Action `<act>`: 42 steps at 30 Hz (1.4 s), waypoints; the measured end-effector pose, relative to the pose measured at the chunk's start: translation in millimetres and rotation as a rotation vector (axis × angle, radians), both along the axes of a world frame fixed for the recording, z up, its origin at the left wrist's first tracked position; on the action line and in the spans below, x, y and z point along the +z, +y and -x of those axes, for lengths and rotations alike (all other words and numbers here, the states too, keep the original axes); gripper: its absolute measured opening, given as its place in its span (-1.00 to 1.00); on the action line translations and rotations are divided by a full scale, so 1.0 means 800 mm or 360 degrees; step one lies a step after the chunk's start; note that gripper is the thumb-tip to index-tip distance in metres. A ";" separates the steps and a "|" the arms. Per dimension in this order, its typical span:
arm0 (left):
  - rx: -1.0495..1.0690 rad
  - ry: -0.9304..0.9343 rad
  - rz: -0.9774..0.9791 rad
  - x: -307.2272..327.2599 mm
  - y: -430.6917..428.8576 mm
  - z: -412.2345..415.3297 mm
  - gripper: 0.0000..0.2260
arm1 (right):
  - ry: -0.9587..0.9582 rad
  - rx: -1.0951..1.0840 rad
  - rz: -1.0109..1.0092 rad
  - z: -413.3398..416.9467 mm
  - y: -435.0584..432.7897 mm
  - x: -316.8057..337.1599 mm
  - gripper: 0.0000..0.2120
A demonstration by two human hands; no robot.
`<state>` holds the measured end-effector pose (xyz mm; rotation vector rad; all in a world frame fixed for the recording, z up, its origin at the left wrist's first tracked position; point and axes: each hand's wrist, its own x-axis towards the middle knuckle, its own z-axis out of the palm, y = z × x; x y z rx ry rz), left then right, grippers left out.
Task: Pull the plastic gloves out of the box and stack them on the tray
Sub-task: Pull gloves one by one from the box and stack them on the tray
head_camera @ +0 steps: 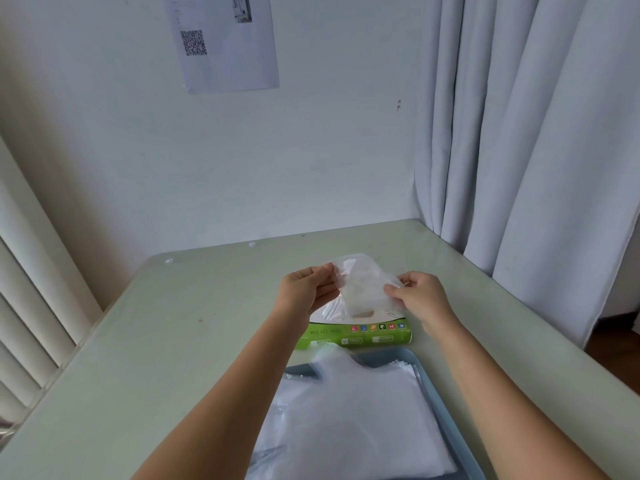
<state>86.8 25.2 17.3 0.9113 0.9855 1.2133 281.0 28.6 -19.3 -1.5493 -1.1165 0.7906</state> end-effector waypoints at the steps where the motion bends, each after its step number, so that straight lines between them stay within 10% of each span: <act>1: -0.0027 -0.0036 0.0029 -0.001 0.000 0.000 -0.87 | -0.0105 -0.0015 0.0089 -0.001 0.000 -0.002 -0.90; 8: -0.0119 -0.0121 0.0107 -0.006 -0.002 -0.006 -0.89 | -0.0284 -0.0231 -0.0879 0.025 -0.036 0.053 -0.90; 14: -0.0268 -0.0109 0.0038 -0.006 -0.004 -0.012 -0.89 | -0.0611 0.0346 0.0063 0.049 -0.035 0.054 -0.50; 20: -0.0057 -0.0059 0.0014 -0.002 -0.002 -0.007 -0.84 | 0.0007 0.0233 -0.0237 0.045 -0.027 0.038 -0.81; 27: 0.0368 -0.0198 0.0302 0.001 0.007 -0.002 -0.70 | -0.1325 -0.0127 0.0300 0.020 -0.033 0.020 -0.95; 31: 0.0242 -0.0012 0.0179 0.001 -0.001 -0.009 -0.71 | -0.1543 0.0065 -0.0976 0.043 -0.044 0.026 -0.77; 34: -0.0028 -0.0143 0.0058 0.002 -0.003 -0.009 -0.90 | -0.1550 0.0613 -0.0686 0.046 -0.037 0.022 -0.77; 42: 0.0021 0.1767 -0.0522 0.006 0.006 -0.009 -0.69 | -0.1878 0.1063 0.0092 0.033 -0.025 -0.013 -0.45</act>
